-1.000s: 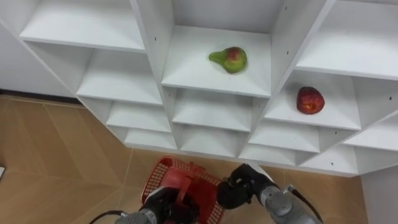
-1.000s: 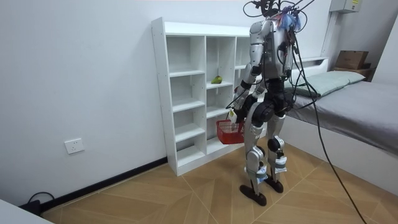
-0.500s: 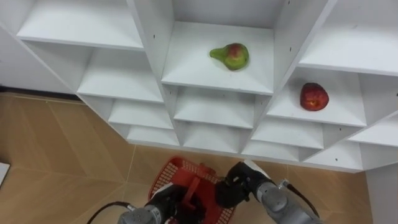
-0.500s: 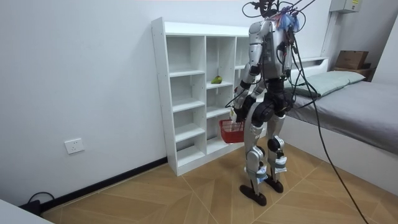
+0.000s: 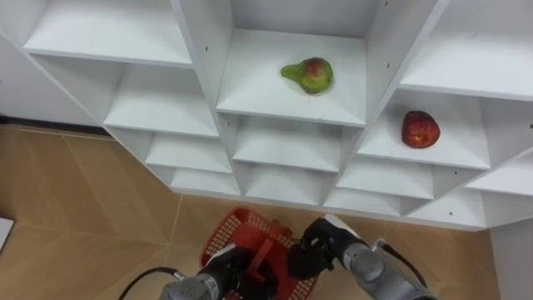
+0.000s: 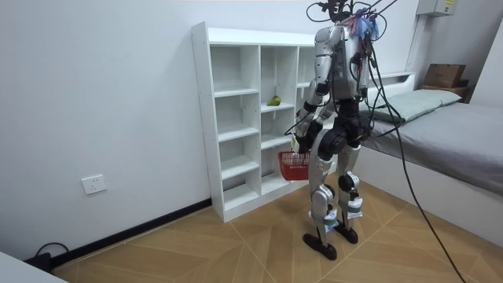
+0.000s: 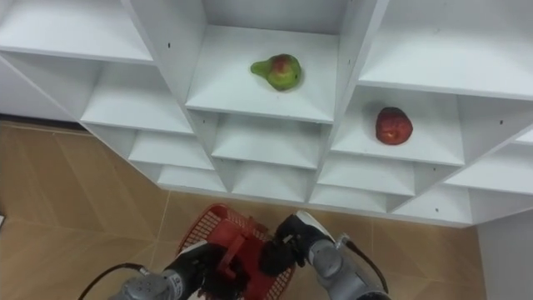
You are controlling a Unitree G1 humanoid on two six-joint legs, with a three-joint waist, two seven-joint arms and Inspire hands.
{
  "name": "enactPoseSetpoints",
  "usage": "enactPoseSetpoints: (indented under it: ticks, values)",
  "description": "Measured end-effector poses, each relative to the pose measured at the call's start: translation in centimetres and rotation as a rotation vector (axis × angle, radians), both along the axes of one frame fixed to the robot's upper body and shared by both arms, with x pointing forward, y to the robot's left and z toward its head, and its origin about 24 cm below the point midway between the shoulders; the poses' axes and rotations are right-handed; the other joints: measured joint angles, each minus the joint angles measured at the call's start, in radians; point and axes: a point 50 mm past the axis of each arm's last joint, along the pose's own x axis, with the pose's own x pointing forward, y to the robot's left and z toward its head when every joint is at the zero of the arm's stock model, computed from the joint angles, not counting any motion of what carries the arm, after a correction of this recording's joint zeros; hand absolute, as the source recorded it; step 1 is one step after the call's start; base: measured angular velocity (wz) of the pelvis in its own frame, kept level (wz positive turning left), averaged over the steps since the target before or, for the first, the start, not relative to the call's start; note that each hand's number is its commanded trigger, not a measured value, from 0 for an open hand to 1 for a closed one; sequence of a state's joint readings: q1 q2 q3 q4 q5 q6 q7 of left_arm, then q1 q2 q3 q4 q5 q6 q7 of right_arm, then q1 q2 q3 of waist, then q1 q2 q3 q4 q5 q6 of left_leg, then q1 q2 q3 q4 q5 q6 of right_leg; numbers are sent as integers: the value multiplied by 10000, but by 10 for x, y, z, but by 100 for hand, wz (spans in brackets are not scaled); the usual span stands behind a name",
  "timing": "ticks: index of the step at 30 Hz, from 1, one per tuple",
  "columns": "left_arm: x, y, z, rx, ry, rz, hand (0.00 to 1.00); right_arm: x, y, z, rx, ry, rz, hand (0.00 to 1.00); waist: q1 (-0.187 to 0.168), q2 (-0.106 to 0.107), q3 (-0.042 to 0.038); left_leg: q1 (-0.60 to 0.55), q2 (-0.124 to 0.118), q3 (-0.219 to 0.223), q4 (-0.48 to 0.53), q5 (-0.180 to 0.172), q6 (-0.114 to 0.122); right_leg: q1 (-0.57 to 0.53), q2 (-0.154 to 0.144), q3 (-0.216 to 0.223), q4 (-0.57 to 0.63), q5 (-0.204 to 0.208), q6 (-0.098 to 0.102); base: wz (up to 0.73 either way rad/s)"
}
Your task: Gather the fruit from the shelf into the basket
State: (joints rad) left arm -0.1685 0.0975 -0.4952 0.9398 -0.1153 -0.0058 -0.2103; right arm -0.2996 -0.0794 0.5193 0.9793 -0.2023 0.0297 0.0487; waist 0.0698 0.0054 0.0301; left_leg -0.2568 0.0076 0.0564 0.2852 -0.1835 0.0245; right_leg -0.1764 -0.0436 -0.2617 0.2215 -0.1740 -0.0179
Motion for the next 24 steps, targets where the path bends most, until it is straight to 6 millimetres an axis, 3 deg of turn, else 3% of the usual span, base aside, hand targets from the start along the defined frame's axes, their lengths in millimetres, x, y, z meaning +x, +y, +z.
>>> enactPoseSetpoints:
  ticks: [24]
  values:
    - [2,-3,2,-35,-33,-706,100,-9,-1,-11,192,1324,602,0,-103,-40,25,-40,22,123,-36,0,0,-77,-48,129,25,-1,1,0]
